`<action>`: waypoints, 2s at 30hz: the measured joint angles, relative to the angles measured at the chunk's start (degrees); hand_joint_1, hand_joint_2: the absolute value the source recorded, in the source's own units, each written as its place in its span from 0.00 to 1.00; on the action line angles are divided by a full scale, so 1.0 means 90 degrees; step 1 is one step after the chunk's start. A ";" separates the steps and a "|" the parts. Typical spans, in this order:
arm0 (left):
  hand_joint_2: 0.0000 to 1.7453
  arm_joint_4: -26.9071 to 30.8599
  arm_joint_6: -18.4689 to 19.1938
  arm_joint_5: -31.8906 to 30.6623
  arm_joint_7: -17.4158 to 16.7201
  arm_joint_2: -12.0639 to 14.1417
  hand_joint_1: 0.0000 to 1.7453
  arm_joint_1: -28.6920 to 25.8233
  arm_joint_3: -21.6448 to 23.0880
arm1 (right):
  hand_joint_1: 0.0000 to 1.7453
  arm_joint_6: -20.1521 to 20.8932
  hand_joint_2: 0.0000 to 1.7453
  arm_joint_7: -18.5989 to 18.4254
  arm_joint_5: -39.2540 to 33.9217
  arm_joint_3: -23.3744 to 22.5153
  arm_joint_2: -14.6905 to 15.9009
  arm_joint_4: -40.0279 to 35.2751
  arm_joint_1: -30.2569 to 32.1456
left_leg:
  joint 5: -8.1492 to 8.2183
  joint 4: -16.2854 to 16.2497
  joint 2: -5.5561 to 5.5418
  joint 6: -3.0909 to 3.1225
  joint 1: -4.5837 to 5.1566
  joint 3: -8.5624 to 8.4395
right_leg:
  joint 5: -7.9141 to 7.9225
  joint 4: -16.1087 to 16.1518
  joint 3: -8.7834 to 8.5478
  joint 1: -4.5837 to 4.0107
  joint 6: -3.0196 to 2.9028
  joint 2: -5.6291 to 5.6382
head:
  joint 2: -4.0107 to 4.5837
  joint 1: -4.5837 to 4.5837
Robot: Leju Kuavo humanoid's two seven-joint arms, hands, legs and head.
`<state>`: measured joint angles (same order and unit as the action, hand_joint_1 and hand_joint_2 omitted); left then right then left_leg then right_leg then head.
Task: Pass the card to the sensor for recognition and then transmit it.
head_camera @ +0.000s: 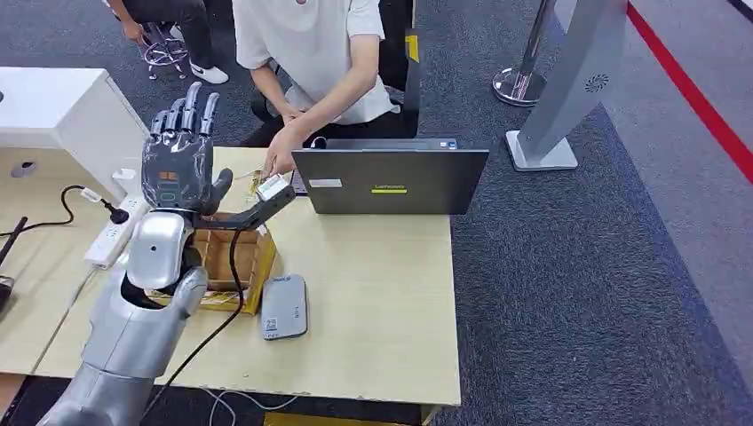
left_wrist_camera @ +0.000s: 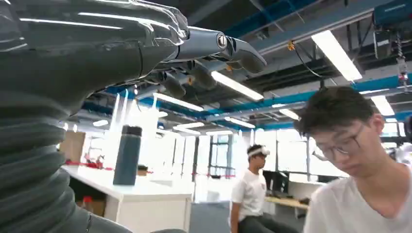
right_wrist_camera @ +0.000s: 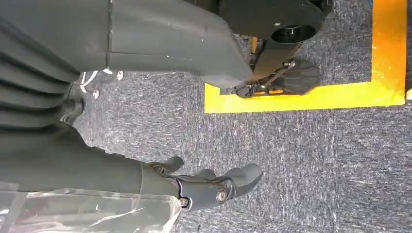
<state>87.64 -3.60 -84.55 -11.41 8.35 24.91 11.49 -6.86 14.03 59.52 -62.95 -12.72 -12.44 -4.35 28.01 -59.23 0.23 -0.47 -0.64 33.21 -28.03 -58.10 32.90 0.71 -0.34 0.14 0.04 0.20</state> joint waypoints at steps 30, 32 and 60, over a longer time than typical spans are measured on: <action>1.00 0.1337 0.0165 0.0496 0.0214 0.0879 0.00 -0.3144 0.0336 | 0.00 -0.0107 0.00 -0.0019 -0.0129 -0.0481 -0.0046 -0.0041 0.0064 | 0.0019 0.0003 0.0002 0.0002 -0.0002 -0.0008 | -0.0018 -0.0002 -0.0008 -0.0001 0.0003 -0.0001 | 0.0000 -0.0005; 1.00 0.1200 0.0182 0.0484 0.0219 0.0857 0.00 -0.3125 0.0238 | 0.00 -0.0114 0.00 -0.0022 -0.0124 -0.0481 -0.0044 -0.0049 0.0065 | 0.0019 0.0003 0.0002 0.0002 -0.0002 -0.0007 | -0.0019 -0.0002 -0.0007 -0.0001 0.0003 -0.0001 | 0.0000 -0.0005; 1.00 0.0715 0.0517 0.0498 0.0100 0.0675 0.00 -0.3085 -0.0209 | 0.00 -0.0109 0.00 -0.0085 -0.0003 -0.0474 -0.0046 -0.0066 0.0063 | 0.0020 0.0003 0.0001 0.0002 -0.0001 -0.0006 | -0.0019 -0.0001 -0.0007 -0.0001 0.0003 -0.0001 | 0.0000 -0.0007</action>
<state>94.07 1.05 -80.06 -10.51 14.43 -2.85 9.62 -7.85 13.27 59.49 -67.21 -13.14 -13.03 -3.78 28.19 -59.21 0.24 -0.45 -0.66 33.15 -28.20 -58.11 32.84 0.70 -0.31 0.13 0.04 0.13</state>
